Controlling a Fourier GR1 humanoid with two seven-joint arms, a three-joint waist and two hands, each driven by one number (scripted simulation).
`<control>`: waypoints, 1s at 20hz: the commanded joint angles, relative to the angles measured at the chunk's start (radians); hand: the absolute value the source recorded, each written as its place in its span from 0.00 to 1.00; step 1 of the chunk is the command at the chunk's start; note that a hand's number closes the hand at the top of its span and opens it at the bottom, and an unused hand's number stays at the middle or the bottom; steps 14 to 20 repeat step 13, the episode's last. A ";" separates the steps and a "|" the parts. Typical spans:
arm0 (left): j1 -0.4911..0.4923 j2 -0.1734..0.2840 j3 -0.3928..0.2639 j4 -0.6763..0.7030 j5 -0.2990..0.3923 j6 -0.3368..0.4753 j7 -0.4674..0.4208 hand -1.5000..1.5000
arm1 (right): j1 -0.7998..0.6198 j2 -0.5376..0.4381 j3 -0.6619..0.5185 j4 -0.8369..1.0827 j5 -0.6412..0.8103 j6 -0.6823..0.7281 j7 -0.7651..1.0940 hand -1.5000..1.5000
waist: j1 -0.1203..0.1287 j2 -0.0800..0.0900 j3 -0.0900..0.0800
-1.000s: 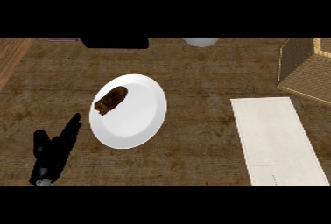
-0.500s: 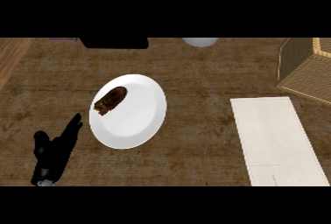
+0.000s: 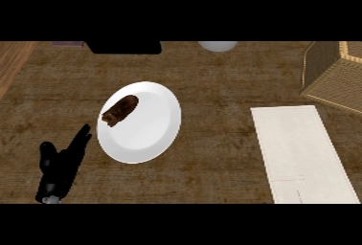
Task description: Pick the tomato from the placemat and place it in the basket
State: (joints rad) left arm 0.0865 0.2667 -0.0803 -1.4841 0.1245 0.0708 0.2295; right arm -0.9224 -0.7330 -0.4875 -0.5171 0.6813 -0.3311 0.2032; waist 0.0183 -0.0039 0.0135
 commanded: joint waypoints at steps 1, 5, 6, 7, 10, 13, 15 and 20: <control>0.028 -0.049 -0.035 0.082 -0.031 0.020 0.002 0.50 | -0.019 -0.036 -0.034 0.029 -0.032 -0.021 -0.049 0.00 | 0.001 0.013 -0.013; 0.063 -0.029 -0.011 0.086 -0.019 0.003 0.001 0.50 | -0.022 -0.050 -0.084 0.008 -0.082 -0.046 -0.012 0.00 | -0.007 0.007 -0.013; 0.004 -0.001 0.015 0.126 0.004 -0.038 0.004 0.50 | -0.035 -0.070 -0.107 0.010 -0.100 -0.049 -0.003 0.00 | -0.013 0.010 -0.014; 0.042 -0.011 0.003 0.089 0.001 -0.025 0.024 0.50 | 0.004 -0.084 -0.134 0.001 -0.131 -0.038 -0.040 0.00 | -0.016 0.007 -0.013; 0.075 -0.044 -0.010 0.074 -0.020 0.010 0.006 0.50 | 0.056 -0.119 -0.148 -0.039 -0.144 -0.028 -0.006 0.00 | -0.031 0.000 -0.014; 0.068 -0.016 0.017 0.066 -0.014 0.002 0.032 0.50 | 0.134 -0.165 -0.174 -0.065 -0.179 0.037 -0.012 0.00 | -0.042 -0.003 -0.014; 0.068 -0.016 0.017 0.066 -0.014 0.002 0.032 0.50 | 0.134 -0.165 -0.174 -0.065 -0.179 0.037 -0.012 0.00 | -0.042 -0.003 -0.014; 0.068 -0.016 0.017 0.066 -0.014 0.002 0.032 0.50 | 0.134 -0.165 -0.174 -0.065 -0.179 0.037 -0.012 0.00 | -0.042 -0.003 -0.014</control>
